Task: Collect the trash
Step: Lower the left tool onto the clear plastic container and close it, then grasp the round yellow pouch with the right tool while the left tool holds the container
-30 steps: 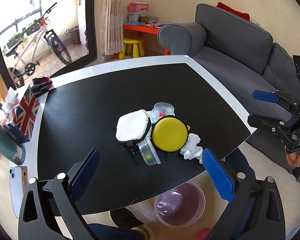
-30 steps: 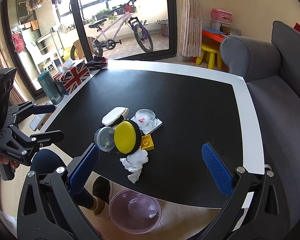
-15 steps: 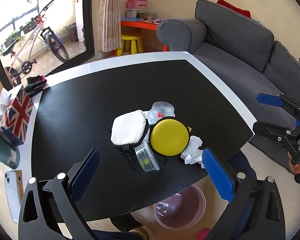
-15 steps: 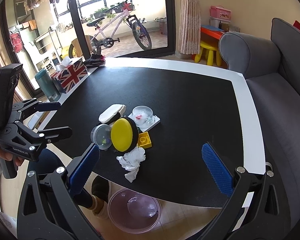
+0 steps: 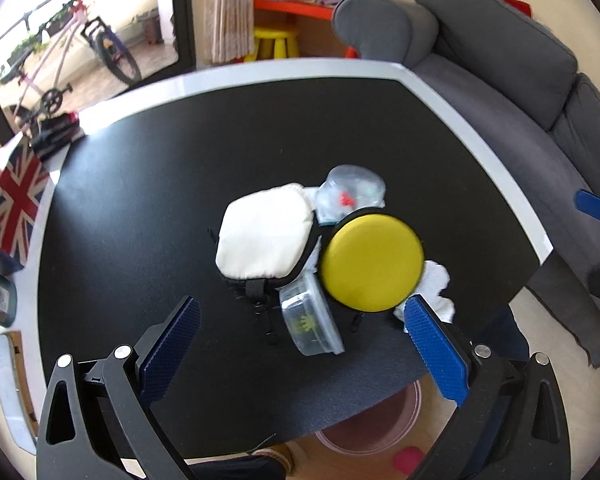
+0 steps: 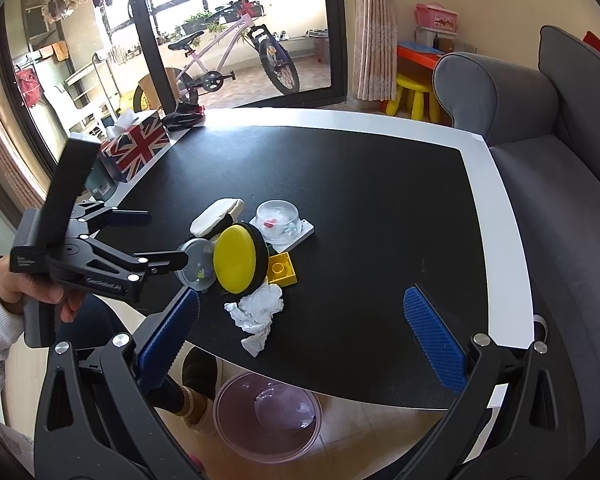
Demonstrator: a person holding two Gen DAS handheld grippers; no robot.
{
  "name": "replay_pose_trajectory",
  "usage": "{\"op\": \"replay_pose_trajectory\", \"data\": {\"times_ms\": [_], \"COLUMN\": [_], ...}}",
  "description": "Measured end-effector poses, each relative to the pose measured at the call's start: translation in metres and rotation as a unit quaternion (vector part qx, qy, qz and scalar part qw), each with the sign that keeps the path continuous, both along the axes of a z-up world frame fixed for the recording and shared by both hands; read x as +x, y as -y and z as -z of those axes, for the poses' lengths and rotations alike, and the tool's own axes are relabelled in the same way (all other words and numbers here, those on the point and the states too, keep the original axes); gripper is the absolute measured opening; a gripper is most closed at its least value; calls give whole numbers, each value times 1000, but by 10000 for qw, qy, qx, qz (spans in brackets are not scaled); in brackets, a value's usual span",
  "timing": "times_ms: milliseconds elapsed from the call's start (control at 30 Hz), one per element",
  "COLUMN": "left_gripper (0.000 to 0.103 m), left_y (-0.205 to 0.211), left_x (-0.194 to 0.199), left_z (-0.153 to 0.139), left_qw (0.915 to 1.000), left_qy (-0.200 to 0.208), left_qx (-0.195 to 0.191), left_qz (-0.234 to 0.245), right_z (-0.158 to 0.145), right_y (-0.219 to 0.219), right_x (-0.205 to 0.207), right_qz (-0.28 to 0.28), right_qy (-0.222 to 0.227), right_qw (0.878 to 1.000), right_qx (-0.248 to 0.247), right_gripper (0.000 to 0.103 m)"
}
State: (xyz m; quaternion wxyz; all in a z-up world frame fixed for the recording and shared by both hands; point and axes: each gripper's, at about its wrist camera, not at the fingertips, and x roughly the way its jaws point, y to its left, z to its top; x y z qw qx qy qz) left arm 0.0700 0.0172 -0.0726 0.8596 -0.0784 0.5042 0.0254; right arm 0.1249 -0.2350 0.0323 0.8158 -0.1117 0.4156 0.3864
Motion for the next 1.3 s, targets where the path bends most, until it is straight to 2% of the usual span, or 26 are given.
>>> {"op": "replay_pose_trajectory", "data": {"times_ms": [200,267,333,367,433,533,567,600,767,800,1033,1300], "left_gripper": [97,94,81,78,62,44,42,36,32,24,24,24], "left_y": [-4,-4,-5,-6,-4,-2,-2,-2,-6,-6,-6,-9], "left_x": [7,8,10,10,11,10,10,9,9,9,2,-14], "left_z": [18,23,27,29,33,37,38,38,39,39,30,7], "left_qw": [9998,9996,9993,9992,9990,9987,9987,9987,9988,9988,9992,9996], "left_qy": [-191,-254,-308,-339,-369,-428,-431,-427,-367,-352,-235,36], "left_qx": [-61,-77,-139,-162,-227,-262,-271,-275,-313,-341,-330,-268], "left_qz": [-94,-125,-132,-130,-67,13,22,30,70,79,70,74], "right_z": [3,3,4,5,7,10,10,10,11,11,13,17], "right_y": [1,2,1,0,0,-2,-3,-3,-5,-5,-11,-24], "right_x": [1,1,2,1,1,2,2,2,2,2,1,2], "right_qz": [5,6,5,2,-7,-15,-18,-22,-24,-26,-77,-188], "right_qy": [-30,-31,-44,-49,-61,-73,-81,-87,-103,-108,-104,-104], "right_qw": [10000,10000,10000,10000,10000,10000,10000,10000,9999,9999,9999,9998], "right_qx": [8,4,1,-5,-10,-17,-16,-15,-18,-19,-22,-47], "right_gripper": [100,100,100,100,100,100,100,100,100,100,100,100]}}
